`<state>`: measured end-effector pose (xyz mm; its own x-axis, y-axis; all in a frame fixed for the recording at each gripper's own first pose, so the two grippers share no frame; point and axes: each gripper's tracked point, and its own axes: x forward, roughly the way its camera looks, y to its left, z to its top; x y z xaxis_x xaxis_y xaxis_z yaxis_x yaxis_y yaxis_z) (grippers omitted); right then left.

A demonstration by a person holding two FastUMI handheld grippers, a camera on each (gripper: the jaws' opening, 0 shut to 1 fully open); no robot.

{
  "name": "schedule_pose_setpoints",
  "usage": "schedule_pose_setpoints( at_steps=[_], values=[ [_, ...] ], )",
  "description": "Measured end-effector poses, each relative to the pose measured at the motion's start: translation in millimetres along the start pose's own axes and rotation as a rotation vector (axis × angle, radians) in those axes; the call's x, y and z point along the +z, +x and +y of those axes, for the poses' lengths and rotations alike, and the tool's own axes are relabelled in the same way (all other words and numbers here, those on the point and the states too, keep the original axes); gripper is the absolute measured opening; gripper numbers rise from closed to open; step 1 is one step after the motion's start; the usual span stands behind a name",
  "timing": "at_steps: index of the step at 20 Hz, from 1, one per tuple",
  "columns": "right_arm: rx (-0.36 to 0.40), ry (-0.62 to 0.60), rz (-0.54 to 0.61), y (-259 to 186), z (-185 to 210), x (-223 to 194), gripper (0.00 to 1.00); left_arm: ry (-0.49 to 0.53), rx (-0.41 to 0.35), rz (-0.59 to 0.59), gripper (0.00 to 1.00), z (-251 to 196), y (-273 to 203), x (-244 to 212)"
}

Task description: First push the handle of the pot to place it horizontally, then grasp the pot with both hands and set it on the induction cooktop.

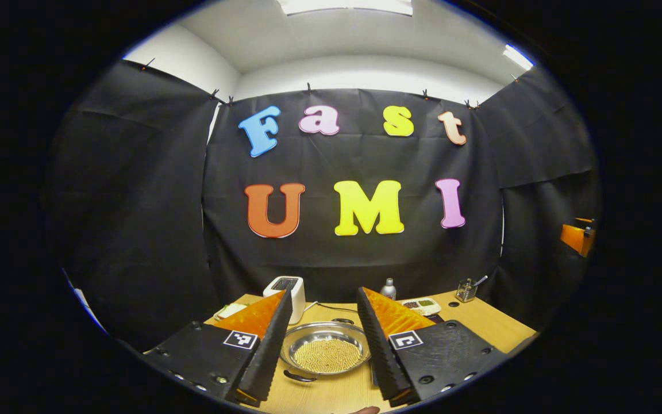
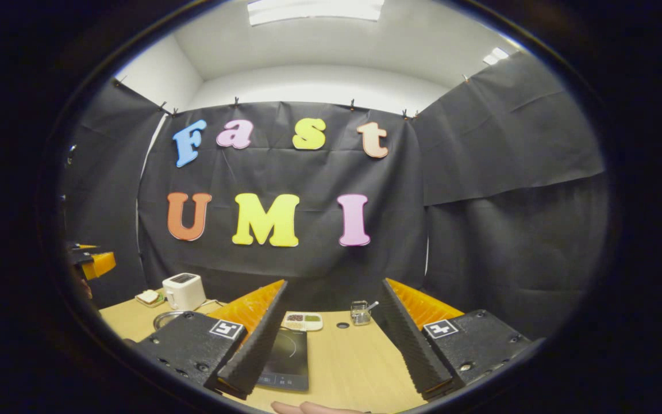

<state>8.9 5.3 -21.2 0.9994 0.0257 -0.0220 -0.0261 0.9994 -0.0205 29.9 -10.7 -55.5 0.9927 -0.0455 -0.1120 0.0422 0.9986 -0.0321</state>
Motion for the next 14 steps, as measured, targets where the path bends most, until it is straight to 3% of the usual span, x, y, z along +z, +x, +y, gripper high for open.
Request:
schedule_pose_setpoints(
  at_steps=[1,2,3,4,5,6,7,10,11,14],
  values=[
    [0.004,0.004,0.003,1,0,-1,0.99,-0.002,-0.003,0.037,0.65,1,4,-10],
    [0.006,0.007,0.006,1,0,-3,0.96,-0.006,-0.006,0.070,0.53,1,7,-20],
    [0.005,0.009,0.009,2,-1,-5,0.99,-0.011,-0.024,0.100,0.53,-1,11,-27],
    [0.004,0.010,0.012,2,-1,-6,0.96,-0.022,-0.031,0.133,0.46,-2,16,-38],
    [0.004,0.012,0.015,2,-1,-8,0.99,-0.033,-0.039,0.173,0.22,-2,18,-50],
    [0.004,0.013,0.020,3,-2,-10,0.99,-0.039,-0.039,0.217,0.23,2,21,-64],
    [0.005,0.014,0.027,3,-2,-12,0.99,-0.042,-0.040,0.265,0.18,2,24,-78],
    [0.008,0.016,0.060,4,-2,-22,0.96,0.008,-0.028,0.366,0.18,7,32,-107],
    [0.015,0.016,0.064,3,-1,-24,0.99,0.024,-0.006,0.386,0.02,13,37,-116],
    [0.016,0.001,0.062,4,-1,-27,0.96,0.011,-0.025,0.499,0.02,8,47,-162]
  ],
)
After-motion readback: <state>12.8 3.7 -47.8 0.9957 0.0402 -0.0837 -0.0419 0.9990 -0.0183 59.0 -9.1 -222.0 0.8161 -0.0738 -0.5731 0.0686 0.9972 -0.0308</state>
